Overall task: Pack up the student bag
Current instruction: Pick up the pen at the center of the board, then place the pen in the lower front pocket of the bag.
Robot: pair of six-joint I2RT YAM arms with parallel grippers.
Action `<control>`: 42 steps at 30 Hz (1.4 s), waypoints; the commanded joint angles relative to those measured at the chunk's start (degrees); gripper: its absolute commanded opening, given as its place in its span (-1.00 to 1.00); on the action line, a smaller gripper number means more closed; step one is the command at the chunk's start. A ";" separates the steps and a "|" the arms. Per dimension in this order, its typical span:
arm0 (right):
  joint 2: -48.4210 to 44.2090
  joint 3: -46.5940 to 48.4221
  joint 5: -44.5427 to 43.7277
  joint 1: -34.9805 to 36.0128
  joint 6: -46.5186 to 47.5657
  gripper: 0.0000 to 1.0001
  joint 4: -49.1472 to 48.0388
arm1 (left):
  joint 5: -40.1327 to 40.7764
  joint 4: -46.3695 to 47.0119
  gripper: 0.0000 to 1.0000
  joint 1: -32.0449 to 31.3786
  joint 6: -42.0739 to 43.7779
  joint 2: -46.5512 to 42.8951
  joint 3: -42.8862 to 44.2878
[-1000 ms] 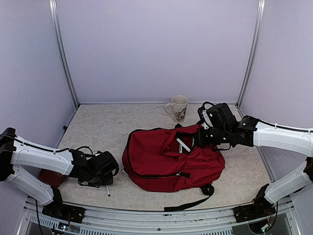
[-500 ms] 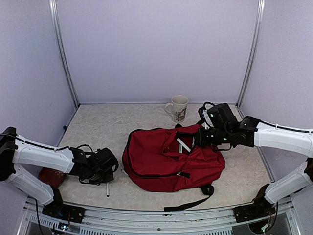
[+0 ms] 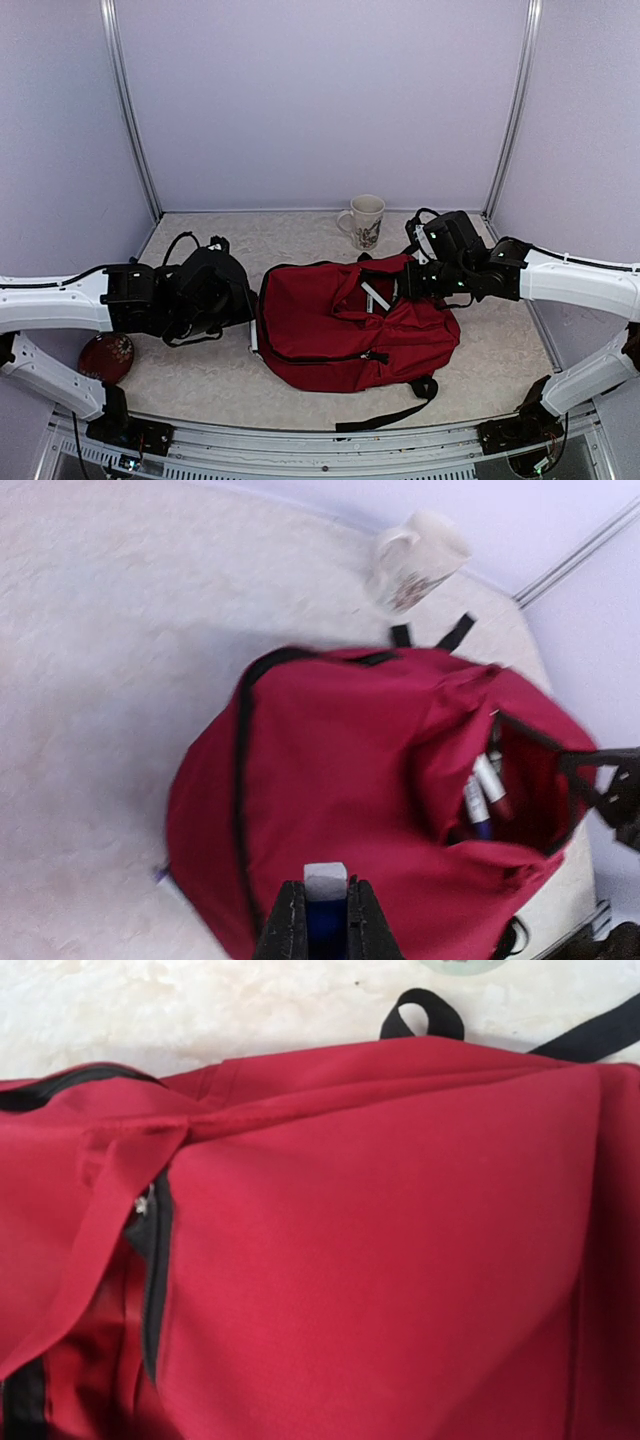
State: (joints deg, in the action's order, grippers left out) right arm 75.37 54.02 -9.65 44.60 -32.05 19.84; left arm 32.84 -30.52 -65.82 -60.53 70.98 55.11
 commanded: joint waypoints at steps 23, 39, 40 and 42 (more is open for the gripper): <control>-1.08 1.81 0.06 -1.03 -0.86 -1.00 -0.38 | -8.19 39.43 -1.00 0.10 23.53 48.59 33.79; -2.88 1.70 -1.52 -1.20 0.27 -1.00 0.71 | -13.31 29.71 0.98 -0.95 24.96 35.67 25.85; -2.82 1.70 -1.57 -1.19 0.24 -1.00 0.79 | -10.94 26.22 0.98 -1.09 25.62 33.90 26.75; -2.78 1.64 -1.38 -1.27 0.32 -1.00 0.67 | -5.31 19.29 0.98 -1.31 25.89 30.34 27.22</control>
State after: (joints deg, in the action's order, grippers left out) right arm 74.54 54.04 -9.23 44.31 -32.45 20.80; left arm 18.98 0.60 -66.65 -37.06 110.19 79.77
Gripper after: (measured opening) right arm 0.006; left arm 0.987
